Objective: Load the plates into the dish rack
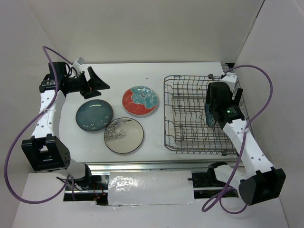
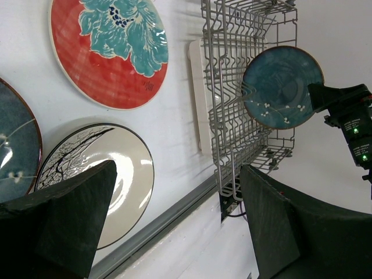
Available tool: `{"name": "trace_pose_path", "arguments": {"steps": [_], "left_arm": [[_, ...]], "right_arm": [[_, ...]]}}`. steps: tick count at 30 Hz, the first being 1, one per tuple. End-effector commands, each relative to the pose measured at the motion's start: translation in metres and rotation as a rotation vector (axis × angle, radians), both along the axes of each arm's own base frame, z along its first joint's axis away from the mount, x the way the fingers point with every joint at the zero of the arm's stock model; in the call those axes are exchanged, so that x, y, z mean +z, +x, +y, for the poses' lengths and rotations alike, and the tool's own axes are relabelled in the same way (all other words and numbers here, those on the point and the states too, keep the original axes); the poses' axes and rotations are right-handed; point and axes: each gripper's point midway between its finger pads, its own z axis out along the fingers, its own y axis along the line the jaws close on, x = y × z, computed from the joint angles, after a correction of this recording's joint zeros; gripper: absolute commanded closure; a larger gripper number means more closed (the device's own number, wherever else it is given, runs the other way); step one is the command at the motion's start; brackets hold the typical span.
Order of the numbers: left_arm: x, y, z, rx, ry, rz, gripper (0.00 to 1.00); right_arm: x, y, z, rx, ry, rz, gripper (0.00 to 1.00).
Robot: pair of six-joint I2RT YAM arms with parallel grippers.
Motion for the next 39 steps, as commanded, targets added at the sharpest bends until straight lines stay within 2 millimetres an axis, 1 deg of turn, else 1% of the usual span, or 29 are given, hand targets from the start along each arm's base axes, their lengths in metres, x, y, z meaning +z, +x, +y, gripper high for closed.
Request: {"name": "trace_pose_path", "arguments": {"steps": [1, 4, 7, 8, 10, 11, 12, 13, 14, 15, 16, 17, 18, 19, 20, 21, 22, 23, 24, 25, 28, 29, 30, 31, 32, 33, 35, 36, 39], "left_arm": [[0.005, 0.001, -0.001, -0.025, 0.004, -0.033, 0.01], [0.005, 0.001, 0.0, -0.024, 0.009, -0.034, 0.01], [0.002, 0.002, 0.002, -0.014, 0.014, -0.026, 0.01], [-0.002, 0.003, 0.004, -0.001, 0.03, -0.018, 0.01], [-0.012, 0.005, 0.008, 0.033, 0.055, 0.029, 0.01], [-0.018, 0.006, 0.011, 0.054, 0.077, 0.052, 0.01], [-0.027, 0.01, 0.019, 0.105, 0.122, 0.084, 0.01], [-0.037, 0.011, 0.022, 0.126, 0.143, 0.12, 0.01], [-0.044, 0.012, 0.024, 0.142, 0.168, 0.138, 0.01], [-0.059, 0.015, 0.03, 0.184, 0.212, 0.175, 0.01], [-0.066, 0.016, 0.031, 0.194, 0.23, 0.19, 0.03], [-0.071, 0.018, 0.025, 0.188, 0.242, 0.199, 0.05], [-0.086, 0.023, 0.024, 0.193, 0.271, 0.229, 0.07], [-0.093, 0.024, 0.015, 0.174, 0.278, 0.243, 0.08], [-0.097, 0.03, 0.011, 0.172, 0.282, 0.239, 0.09], [-0.11, 0.037, 0.004, 0.152, 0.288, 0.265, 0.14], [-0.117, 0.041, -0.002, 0.141, 0.29, 0.274, 0.16], [-0.129, 0.05, -0.007, 0.134, 0.281, 0.289, 0.16], [-0.133, 0.055, -0.01, 0.124, 0.262, 0.295, 0.16], [-0.137, 0.056, -0.025, 0.091, 0.254, 0.295, 0.14], [-0.156, 0.073, -0.041, 0.079, 0.242, 0.31, 0.07], [-0.162, 0.077, -0.043, 0.078, 0.242, 0.316, 0.06], [-0.174, 0.084, -0.044, 0.079, 0.243, 0.336, 0.04], [-0.18, 0.088, -0.045, 0.08, 0.243, 0.347, 0.04], [-0.18, 0.094, -0.047, 0.082, 0.229, 0.349, 0.03], [-0.188, 0.099, -0.048, 0.078, 0.222, 0.354, 0.04], [-0.193, 0.105, -0.053, 0.07, 0.222, 0.356, 0.04], [-0.197, 0.112, -0.054, 0.071, 0.225, 0.355, 0.05], [-0.212, 0.118, -0.067, 0.043, 0.235, 0.377, 0.06]], "right_arm": [[0.024, 0.005, -0.008, -0.063, 0.026, -0.085, 0.02], [0.026, 0.005, -0.006, -0.055, 0.038, -0.088, 0.02], [0.038, 0.007, 0.001, -0.008, 0.064, -0.099, 0.0], [0.049, 0.008, 0.004, 0.007, 0.077, -0.106, 0.0], [0.062, 0.009, 0.014, 0.06, 0.111, -0.117, 0.0], [0.077, 0.008, 0.018, 0.086, 0.123, -0.137, 0.0], [0.085, 0.008, 0.025, 0.114, 0.134, -0.148, 0.0], [0.103, 0.008, 0.034, 0.164, 0.161, -0.185, 0.0], [0.109, 0.007, 0.042, 0.198, 0.175, -0.186, 0.0], [0.114, 0.008, 0.054, 0.242, 0.196, -0.192, 0.0], [0.129, 0.007, 0.067, 0.302, 0.227, -0.217, 0.01], [0.131, 0.008, 0.077, 0.342, 0.244, -0.207, 0.02], [0.133, 0.007, 0.096, 0.404, 0.263, -0.198, 0.02], [0.144, 0.006, 0.111, 0.459, 0.295, -0.211, 0.03], [0.139, 0.009, 0.124, 0.497, 0.305, -0.178, 0.03], [0.15, 0.005, 0.145, 0.567, 0.32, -0.184, 0.04], [0.145, 0.007, 0.159, 0.594, 0.331, -0.152, 0.04], [0.145, 0.007, 0.169, 0.615, 0.339, -0.141, 0.05], [0.146, 0.005, 0.179, 0.641, 0.35, -0.136, 0.05], [0.149, 0.001, 0.196, 0.681, 0.374, -0.135, 0.05], [0.157, -0.012, 0.221, 0.773, 0.447, -0.15, 0.05], [0.158, -0.014, 0.223, 0.784, 0.457, -0.157, 0.05], [0.157, -0.016, 0.225, 0.793, 0.463, -0.156, 0.05], [0.162, -0.02, 0.225, 0.804, 0.469, -0.172, 0.05], [0.165, -0.022, 0.225, 0.807, 0.47, -0.178, 0.05], [0.166, -0.024, 0.223, 0.802, 0.468, -0.181, 0.04], [0.17, -0.029, 0.218, 0.799, 0.463, -0.187, 0.04], [0.171, -0.03, 0.215, 0.79, 0.458, -0.191, 0.04], [0.17, -0.036, 0.209, 0.781, 0.455, -0.2, 0.04]]}}
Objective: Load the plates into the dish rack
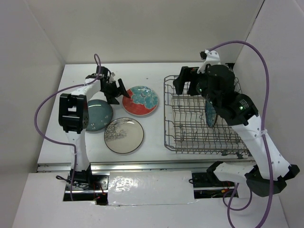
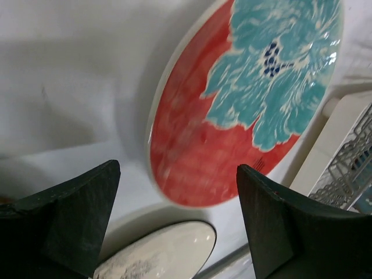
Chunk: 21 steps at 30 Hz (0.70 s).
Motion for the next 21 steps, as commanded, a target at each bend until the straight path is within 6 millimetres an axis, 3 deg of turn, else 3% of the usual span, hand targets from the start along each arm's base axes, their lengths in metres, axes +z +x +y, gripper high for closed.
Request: {"name": "trace_pose_path", "arguments": {"steps": [1, 5, 12, 17, 21], "left_arm": [[-0.002, 0.019, -0.016, -0.022, -0.011, -0.032, 0.07], [-0.021, 0.022, -0.022, -0.022, -0.008, 0.002, 0.12], [-0.021, 0.026, -0.028, -0.032, -0.033, -0.028, 0.25], [-0.02, 0.03, -0.028, -0.038, -0.022, -0.045, 0.55], [-0.012, 0.03, -0.024, -0.026, -0.01, -0.062, 0.85]], "right_arm": [[0.011, -0.014, -0.01, -0.013, 0.026, -0.025, 0.04], [0.006, -0.017, -0.014, -0.02, 0.028, -0.018, 0.03], [0.003, -0.02, -0.023, -0.053, 0.023, -0.017, 0.03], [-0.006, -0.019, -0.027, -0.075, 0.01, -0.001, 0.03], [-0.011, -0.019, -0.028, -0.081, 0.007, 0.011, 0.03]]}}
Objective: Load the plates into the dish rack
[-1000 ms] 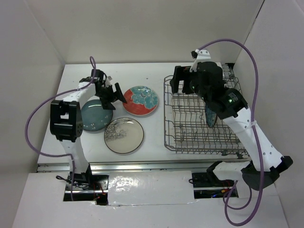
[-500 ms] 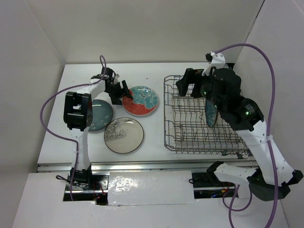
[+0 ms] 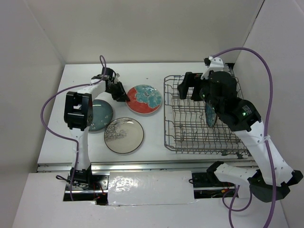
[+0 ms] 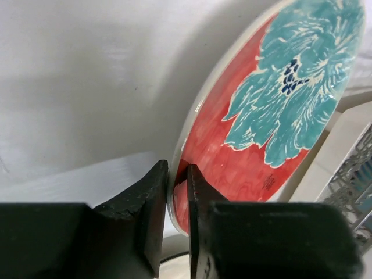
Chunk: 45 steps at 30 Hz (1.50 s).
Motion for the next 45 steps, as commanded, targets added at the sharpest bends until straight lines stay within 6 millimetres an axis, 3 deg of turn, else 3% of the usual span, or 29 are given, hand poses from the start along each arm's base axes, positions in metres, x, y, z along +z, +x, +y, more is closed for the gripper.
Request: {"name": "trace_pose_path", "arguments": {"steps": [1, 2, 5, 10, 14, 17, 18, 23, 32, 40, 45], "left_arm": [[0.018, 0.009, -0.003, -0.009, 0.0, -0.067, 0.91], [0.031, 0.013, -0.001, -0.005, 0.011, -0.088, 1.0], [0.043, 0.015, 0.002, -0.003, 0.019, -0.099, 1.0], [0.108, 0.014, 0.014, -0.005, -0.03, -0.198, 1.0], [0.166, 0.001, 0.027, -0.02, -0.097, -0.311, 1.0], [0.198, -0.013, 0.034, -0.028, -0.121, -0.378, 1.0], [0.206, -0.013, 0.052, 0.011, -0.118, -0.391, 1.0], [0.25, -0.04, 0.059, -0.004, -0.136, -0.485, 1.0], [0.31, -0.094, 0.034, -0.194, -0.332, -0.603, 1.0], [0.334, -0.132, 0.012, -0.381, -0.557, -0.635, 1.0], [0.349, -0.153, 0.007, -0.473, -0.635, -0.653, 1.0]], "right_arm": [[0.001, -0.003, -0.008, -0.029, 0.006, -0.002, 0.03], [-0.002, -0.002, -0.008, -0.032, 0.001, 0.006, 0.03], [-0.007, 0.0, -0.006, -0.027, -0.005, 0.022, 0.03], [-0.018, 0.004, 0.005, 0.019, -0.015, 0.079, 0.03], [-0.024, 0.009, 0.017, 0.057, -0.013, 0.115, 0.03], [-0.029, 0.009, 0.025, 0.092, -0.013, 0.136, 0.03], [-0.032, 0.011, 0.028, 0.099, -0.012, 0.147, 0.03], [-0.037, 0.012, 0.041, 0.152, 0.02, 0.17, 0.03], [-0.047, 0.012, 0.077, 0.315, 0.115, 0.257, 0.02], [-0.055, 0.02, 0.101, 0.382, 0.203, 0.296, 0.0], [-0.06, 0.03, 0.1, 0.348, 0.246, 0.298, 0.0]]}}
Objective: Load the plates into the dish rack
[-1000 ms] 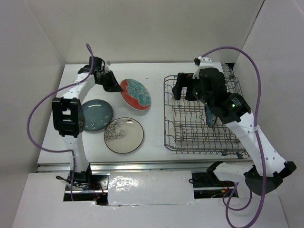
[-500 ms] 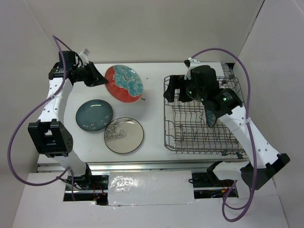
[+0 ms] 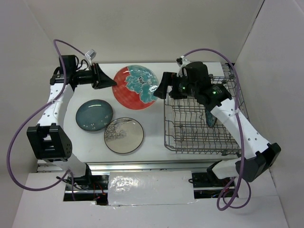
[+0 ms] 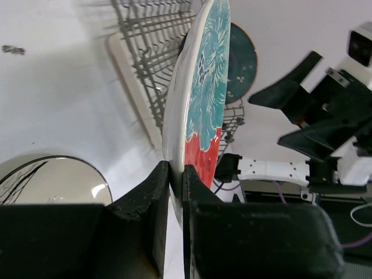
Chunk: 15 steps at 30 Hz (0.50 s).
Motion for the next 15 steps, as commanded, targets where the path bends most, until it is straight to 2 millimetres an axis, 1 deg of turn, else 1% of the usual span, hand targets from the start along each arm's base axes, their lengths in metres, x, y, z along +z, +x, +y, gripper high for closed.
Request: {"name": "trace_pose_path", "arguments": {"steps": [1, 2, 6, 9, 10, 11, 12, 13, 15], "left_arm": [[0.081, -0.05, -0.015, -0.221, -0.14, -0.224, 1.0], [0.085, -0.057, -0.016, -0.251, -0.151, -0.244, 1.0], [0.093, -0.07, -0.017, -0.301, -0.175, -0.261, 1.0], [0.094, -0.079, -0.018, -0.335, -0.19, -0.265, 1.0], [0.094, -0.08, -0.018, -0.338, -0.191, -0.267, 1.0], [0.093, -0.081, -0.018, -0.344, -0.194, -0.264, 1.0], [0.093, -0.082, -0.018, -0.352, -0.198, -0.262, 1.0], [0.093, -0.084, -0.018, -0.355, -0.2, -0.261, 1.0], [0.091, -0.082, -0.018, -0.35, -0.199, -0.258, 1.0]], "right_arm": [[0.016, 0.01, 0.008, -0.002, 0.099, -0.042, 0.0], [0.016, 0.011, 0.009, -0.002, 0.107, -0.04, 0.0], [0.008, 0.015, 0.018, 0.016, 0.13, -0.016, 0.03], [0.009, 0.014, 0.027, 0.053, 0.172, -0.011, 0.06], [0.013, 0.014, 0.031, 0.071, 0.191, -0.024, 0.07], [0.01, 0.01, 0.035, 0.106, 0.205, -0.009, 0.2], [0.011, 0.009, 0.038, 0.127, 0.217, -0.011, 0.29], [0.014, 0.007, 0.043, 0.16, 0.231, -0.016, 0.41], [0.016, 0.005, 0.047, 0.184, 0.242, -0.018, 0.53]]}}
